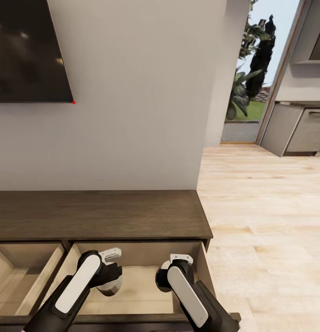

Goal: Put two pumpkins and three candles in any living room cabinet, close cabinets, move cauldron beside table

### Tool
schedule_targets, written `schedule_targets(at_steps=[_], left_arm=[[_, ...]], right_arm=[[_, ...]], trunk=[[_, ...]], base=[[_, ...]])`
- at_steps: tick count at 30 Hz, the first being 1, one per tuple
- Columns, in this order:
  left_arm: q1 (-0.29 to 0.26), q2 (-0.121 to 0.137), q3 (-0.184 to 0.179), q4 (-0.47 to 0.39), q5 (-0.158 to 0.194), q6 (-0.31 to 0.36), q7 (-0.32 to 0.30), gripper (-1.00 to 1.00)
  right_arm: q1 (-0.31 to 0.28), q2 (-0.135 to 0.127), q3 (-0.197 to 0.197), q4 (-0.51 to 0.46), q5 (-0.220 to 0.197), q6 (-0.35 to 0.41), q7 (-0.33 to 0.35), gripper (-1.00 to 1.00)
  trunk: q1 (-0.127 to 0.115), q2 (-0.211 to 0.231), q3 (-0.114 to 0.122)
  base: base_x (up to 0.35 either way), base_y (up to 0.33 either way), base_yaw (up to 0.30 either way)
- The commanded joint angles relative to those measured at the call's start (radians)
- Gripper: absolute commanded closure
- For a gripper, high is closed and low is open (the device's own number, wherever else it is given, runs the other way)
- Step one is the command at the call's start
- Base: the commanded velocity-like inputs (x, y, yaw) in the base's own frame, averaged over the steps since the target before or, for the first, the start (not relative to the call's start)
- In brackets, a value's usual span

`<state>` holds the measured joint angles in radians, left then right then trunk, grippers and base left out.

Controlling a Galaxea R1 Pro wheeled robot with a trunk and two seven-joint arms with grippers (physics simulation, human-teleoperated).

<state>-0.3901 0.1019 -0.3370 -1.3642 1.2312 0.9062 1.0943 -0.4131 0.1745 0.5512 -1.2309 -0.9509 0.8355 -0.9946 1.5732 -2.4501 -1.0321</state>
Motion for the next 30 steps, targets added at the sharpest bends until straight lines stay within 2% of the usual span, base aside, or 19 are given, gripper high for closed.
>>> schedule_targets(at_steps=[1, 6, 11, 16, 24, 28, 30], left_arm=[[-0.001, 0.001, -0.002, -0.001, 0.008, 0.002, 0.01, 1.0], [-0.001, 0.001, -0.002, -0.001, 0.008, 0.002, 0.01, 1.0], [-0.001, 0.001, -0.002, -0.001, 0.008, 0.002, 0.01, 1.0], [-0.001, 0.001, -0.002, -0.001, 0.008, 0.002, 0.01, 1.0], [-0.001, 0.001, -0.002, -0.001, 0.008, 0.002, 0.01, 1.0], [-0.001, 0.001, -0.002, -0.001, 0.008, 0.002, 0.01, 1.0], [-0.001, 0.001, -0.002, -0.001, 0.008, 0.002, 0.01, 1.0]], right_arm=[[-0.001, 0.0, 0.001, -0.001, -0.008, 0.004, -0.01, 1.0], [-0.001, 0.0, 0.001, -0.001, -0.008, 0.004, -0.01, 1.0], [-0.001, 0.0, 0.001, -0.001, -0.008, 0.004, -0.01, 1.0], [-0.001, 0.0, 0.001, -0.001, -0.008, 0.004, -0.01, 1.0], [-0.001, 0.0, 0.001, -0.002, -0.008, 0.004, -0.01, 1.0], [-0.001, 0.0, 0.001, -0.002, -0.008, 0.004, -0.01, 1.0], [-0.001, 0.0, 0.001, -0.002, -0.008, 0.004, -0.01, 1.0]], trunk=[[0.004, -0.008, -0.004], [0.008, -0.015, -0.007], [0.027, -0.05, -0.023], [0.029, -0.051, -0.042], [0.029, -0.051, -0.042], [0.031, -0.052, -0.058], [0.031, -0.052, -0.058]], base=[[0.0, 0.0, 0.0], [0.0, 0.0, 0.0], [0.0, 0.0, 0.0], [0.0, 0.0, 0.0], [0.0, 0.0, 0.0], [0.0, 0.0, 0.0], [0.0, 0.0, 0.0]])
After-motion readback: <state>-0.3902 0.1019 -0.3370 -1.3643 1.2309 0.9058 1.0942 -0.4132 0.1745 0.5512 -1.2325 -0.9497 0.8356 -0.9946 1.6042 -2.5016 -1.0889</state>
